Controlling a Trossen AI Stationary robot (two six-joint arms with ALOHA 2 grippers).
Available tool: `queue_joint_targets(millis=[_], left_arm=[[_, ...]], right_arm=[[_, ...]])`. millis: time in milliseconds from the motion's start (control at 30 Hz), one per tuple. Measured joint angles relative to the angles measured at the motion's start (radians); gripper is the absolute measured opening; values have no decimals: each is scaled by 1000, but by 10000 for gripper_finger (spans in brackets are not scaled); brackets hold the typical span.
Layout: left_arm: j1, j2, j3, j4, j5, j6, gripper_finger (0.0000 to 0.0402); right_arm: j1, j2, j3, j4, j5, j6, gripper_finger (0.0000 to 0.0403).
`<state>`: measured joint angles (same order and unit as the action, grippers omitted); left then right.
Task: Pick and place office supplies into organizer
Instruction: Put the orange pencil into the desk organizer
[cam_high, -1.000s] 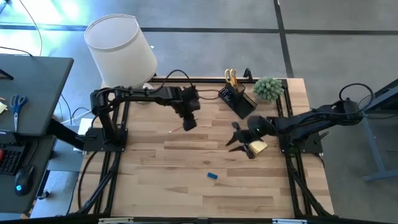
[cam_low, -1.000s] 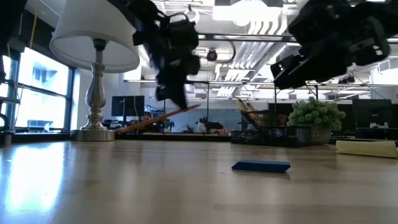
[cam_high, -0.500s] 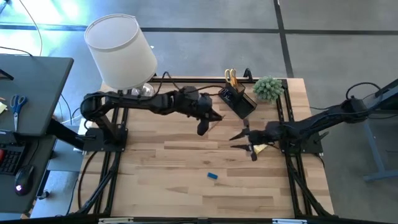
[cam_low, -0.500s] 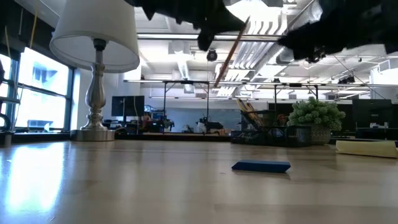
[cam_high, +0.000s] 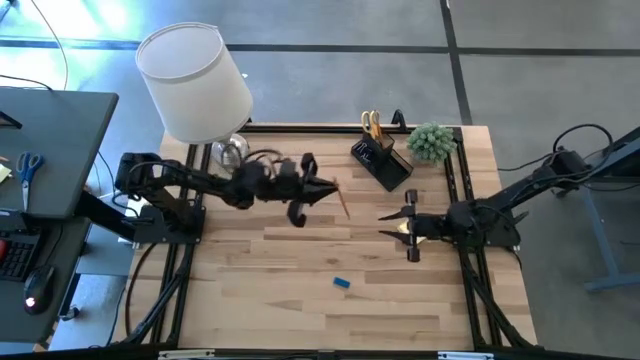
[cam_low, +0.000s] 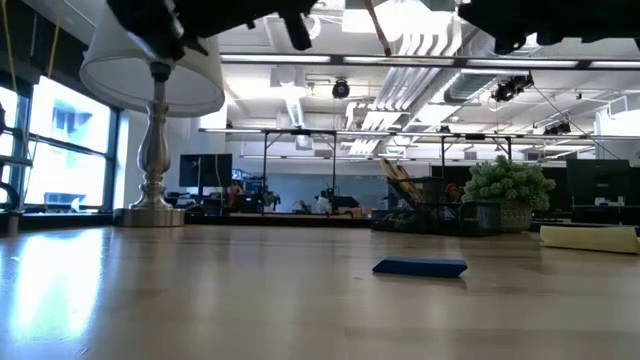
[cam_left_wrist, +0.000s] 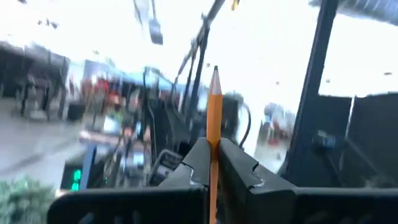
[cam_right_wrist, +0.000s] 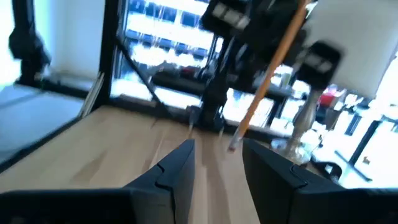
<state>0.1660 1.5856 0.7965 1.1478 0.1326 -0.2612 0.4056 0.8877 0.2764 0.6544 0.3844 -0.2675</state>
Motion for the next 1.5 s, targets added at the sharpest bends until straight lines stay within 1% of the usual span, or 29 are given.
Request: queue_joint_targets(millis=[100,233,333,433,533,633,700,833,1000,1167,1300,1500], left_arm=[[-33,1,-71,148,-56,31,0],[-76,1,-110,296,-77,84,0],[-107,1,-114,307,-92,122,0],[-125,1,-114,305,-92,124,0],[-142,1,-114,289,-96,136,0],[-154,1,-114,290,-94,150,0],[-156,1,-114,282,-92,153,0],[-154,1,-114,253,-93,152,0],[-155,1,-114,251,-92,152,0],[-155,1,-114,251,-73,151,0],[-160,1,-114,251,-74,152,0],[-160,1,-114,247,-73,152,0]], right_arm=[[-16,66,0,160,-26,-46,129],[-49,179,0,376,-107,-80,129],[-91,276,1,528,-181,-71,129],[-133,362,13,607,-197,-37,129],[-174,438,47,613,-210,18,129],[-205,512,91,605,-321,62,129],[-211,546,116,602,-361,70,129],[-211,572,149,601,-363,77,129],[-211,573,170,570,-378,113,129],[-211,573,191,492,-313,114,129],[-211,573,201,480,-334,135,129],[-209,573,202,459,-336,138,129]])
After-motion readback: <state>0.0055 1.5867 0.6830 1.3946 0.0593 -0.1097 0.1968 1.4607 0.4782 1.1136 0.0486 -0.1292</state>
